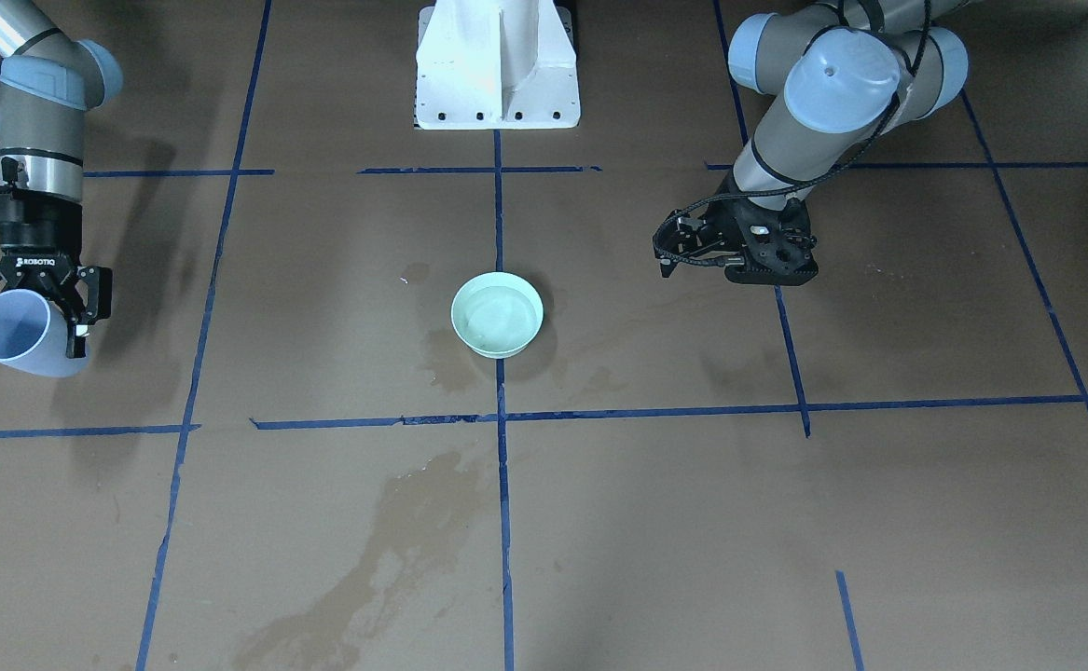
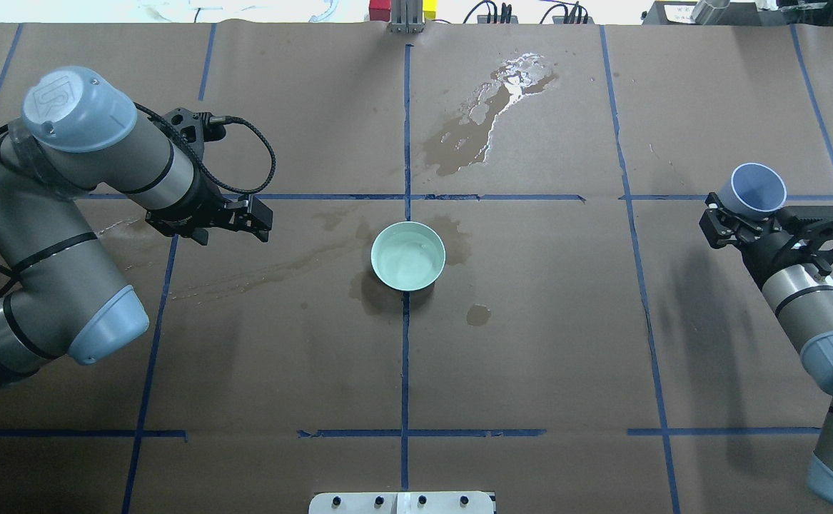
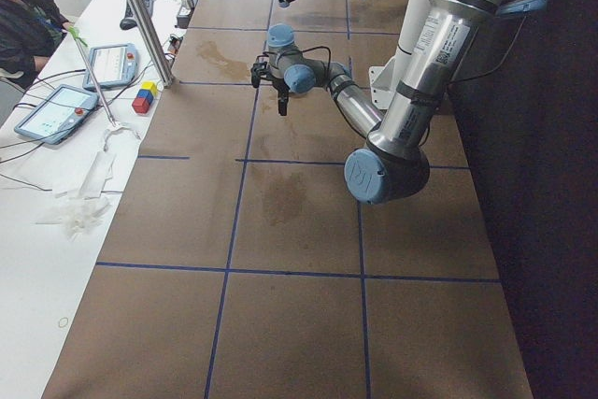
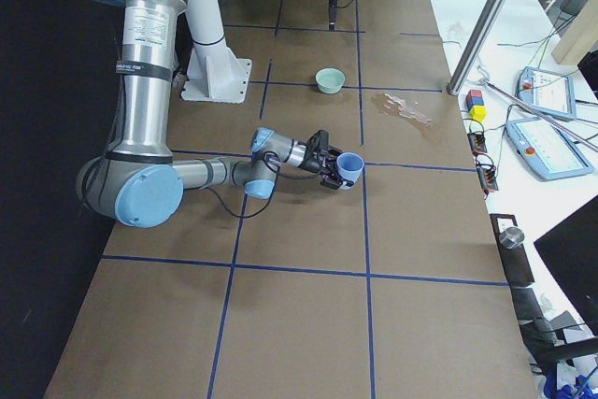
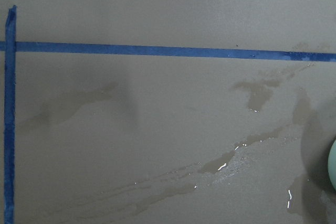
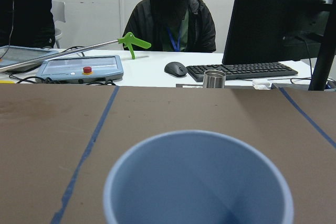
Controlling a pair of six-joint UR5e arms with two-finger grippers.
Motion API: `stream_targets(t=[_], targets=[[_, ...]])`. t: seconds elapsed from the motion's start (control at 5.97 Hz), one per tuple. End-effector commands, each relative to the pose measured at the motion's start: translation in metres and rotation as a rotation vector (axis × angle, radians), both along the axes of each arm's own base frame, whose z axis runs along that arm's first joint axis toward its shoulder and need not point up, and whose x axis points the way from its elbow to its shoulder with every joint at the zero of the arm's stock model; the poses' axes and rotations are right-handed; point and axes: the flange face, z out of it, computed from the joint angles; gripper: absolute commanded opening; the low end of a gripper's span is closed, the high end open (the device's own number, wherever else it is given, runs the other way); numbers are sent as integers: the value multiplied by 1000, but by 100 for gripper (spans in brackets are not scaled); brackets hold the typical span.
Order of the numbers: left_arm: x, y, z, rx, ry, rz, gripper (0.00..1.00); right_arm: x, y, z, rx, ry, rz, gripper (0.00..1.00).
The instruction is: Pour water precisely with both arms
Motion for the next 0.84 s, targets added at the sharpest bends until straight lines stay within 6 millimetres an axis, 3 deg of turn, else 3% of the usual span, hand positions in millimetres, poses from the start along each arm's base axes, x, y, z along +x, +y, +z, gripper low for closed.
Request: stream_targets(t=[0.0,0.33,0.5,0.67], targets=[[0,0,0,0,0,0,100,-10,-7,22,-17,21,2,0],[0,0,0,0,0,0,100,-4,-1,59,-4,5,-6,0],[0,0,0,0,0,0,100,-1,0,70,-5,7,-4,0],[0,0,1,-1,-1,0,100,-3,-1,68,-2,4,-5,2]])
